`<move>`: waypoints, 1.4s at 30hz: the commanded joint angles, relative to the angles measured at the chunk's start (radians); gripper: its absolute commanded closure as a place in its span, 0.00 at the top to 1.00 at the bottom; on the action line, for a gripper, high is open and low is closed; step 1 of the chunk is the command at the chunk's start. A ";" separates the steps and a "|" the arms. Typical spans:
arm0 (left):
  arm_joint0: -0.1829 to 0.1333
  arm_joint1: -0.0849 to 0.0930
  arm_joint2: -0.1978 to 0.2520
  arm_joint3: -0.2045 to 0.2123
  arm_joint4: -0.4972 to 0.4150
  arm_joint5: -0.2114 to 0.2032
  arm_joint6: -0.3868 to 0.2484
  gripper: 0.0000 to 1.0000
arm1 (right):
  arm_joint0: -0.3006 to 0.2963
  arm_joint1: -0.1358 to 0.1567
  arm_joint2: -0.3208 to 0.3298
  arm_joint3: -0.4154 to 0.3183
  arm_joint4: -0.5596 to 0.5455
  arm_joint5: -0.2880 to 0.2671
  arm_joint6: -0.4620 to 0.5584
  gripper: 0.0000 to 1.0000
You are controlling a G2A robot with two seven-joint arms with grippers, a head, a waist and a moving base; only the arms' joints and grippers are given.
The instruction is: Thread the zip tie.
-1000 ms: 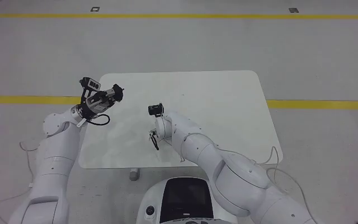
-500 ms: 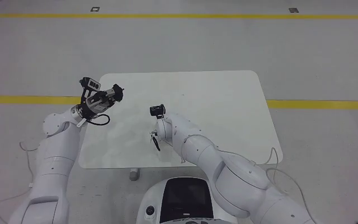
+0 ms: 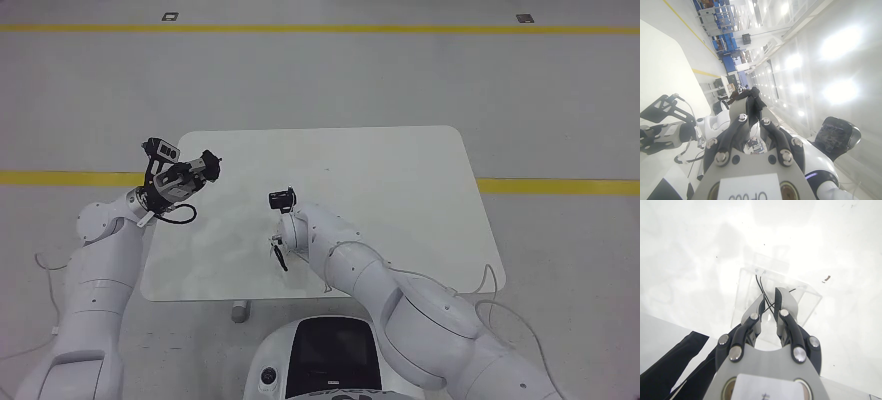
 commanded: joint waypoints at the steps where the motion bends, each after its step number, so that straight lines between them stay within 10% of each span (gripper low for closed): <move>1: 0.000 0.000 0.000 0.000 0.000 0.000 0.000 0.00 | 0.000 0.000 0.001 0.001 -0.004 0.000 0.005 0.13; 22: 0.000 0.000 0.000 0.000 0.000 0.000 0.000 0.00 | 0.010 -0.007 0.040 0.029 -0.019 0.018 0.045 0.21; 31: 0.000 0.000 0.000 0.000 0.000 0.000 0.000 0.00 | 0.009 -0.011 0.061 0.045 -0.045 0.018 0.052 0.00; 42: 0.000 0.000 0.000 0.000 0.000 0.000 0.000 0.00 | 0.016 -0.016 0.096 0.035 -0.087 0.018 0.047 0.00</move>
